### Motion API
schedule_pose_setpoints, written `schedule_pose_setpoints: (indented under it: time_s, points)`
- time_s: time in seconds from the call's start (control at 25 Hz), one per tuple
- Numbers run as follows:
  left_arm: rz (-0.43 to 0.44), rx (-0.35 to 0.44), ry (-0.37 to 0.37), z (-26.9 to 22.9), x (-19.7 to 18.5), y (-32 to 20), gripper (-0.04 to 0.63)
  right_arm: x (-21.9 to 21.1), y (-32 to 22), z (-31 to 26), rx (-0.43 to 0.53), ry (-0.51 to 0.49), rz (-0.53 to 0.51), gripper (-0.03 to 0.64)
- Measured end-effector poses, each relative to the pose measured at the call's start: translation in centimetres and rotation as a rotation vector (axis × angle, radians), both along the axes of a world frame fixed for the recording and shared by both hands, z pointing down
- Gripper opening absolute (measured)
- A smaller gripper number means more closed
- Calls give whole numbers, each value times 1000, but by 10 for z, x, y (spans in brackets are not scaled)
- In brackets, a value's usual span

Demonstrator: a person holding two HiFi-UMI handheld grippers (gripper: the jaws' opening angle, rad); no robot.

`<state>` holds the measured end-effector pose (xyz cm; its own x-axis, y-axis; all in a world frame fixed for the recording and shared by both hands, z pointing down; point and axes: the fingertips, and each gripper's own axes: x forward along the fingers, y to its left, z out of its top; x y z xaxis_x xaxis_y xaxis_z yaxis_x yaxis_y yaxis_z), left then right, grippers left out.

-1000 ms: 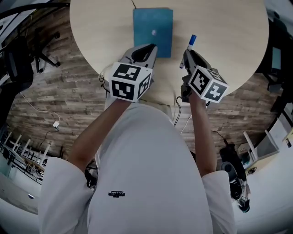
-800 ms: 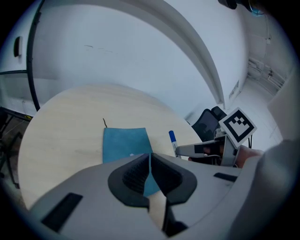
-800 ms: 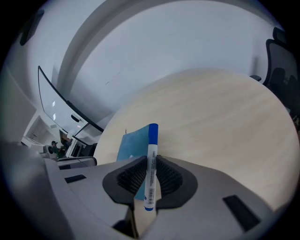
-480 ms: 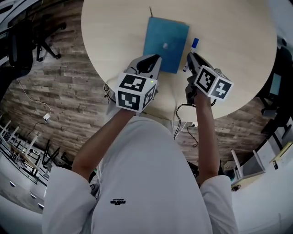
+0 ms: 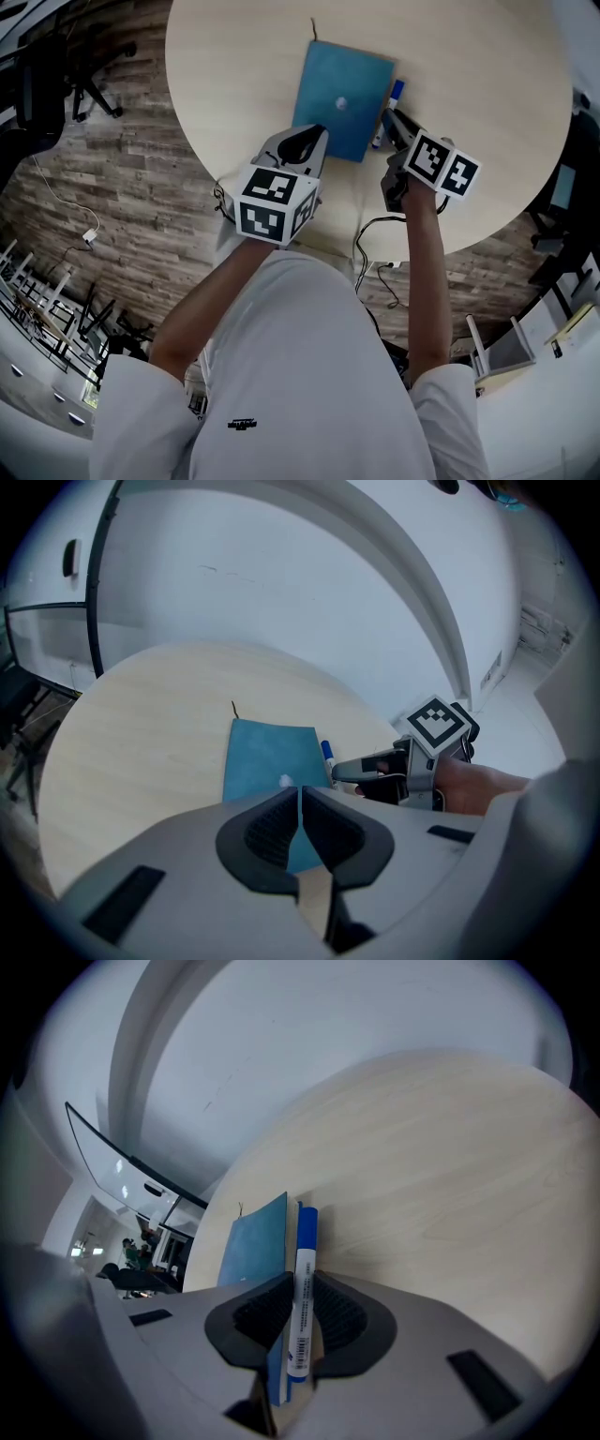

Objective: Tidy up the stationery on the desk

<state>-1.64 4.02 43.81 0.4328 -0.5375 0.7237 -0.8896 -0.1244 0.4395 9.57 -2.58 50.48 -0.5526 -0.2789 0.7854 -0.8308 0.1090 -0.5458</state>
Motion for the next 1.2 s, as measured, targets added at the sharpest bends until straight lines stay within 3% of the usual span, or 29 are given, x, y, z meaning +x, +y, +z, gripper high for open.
schedule_pose_setpoints:
  time_s: [0.2,0.68,0.88,1.2]
  points:
    - [7,-29,-5,0,4,10,31,-7,6,-5,-40,-111,39,89]
    - [32,0,-21,-14,-1,6,31,0,4,-16,18,-62,57,98]
    - [34,18,-14,-30,-16,14,31,4,12,-37,92,15,109,99]
    - [160,81,-5,-75,-22,15,31,7,28,-108,255,40,266,97]
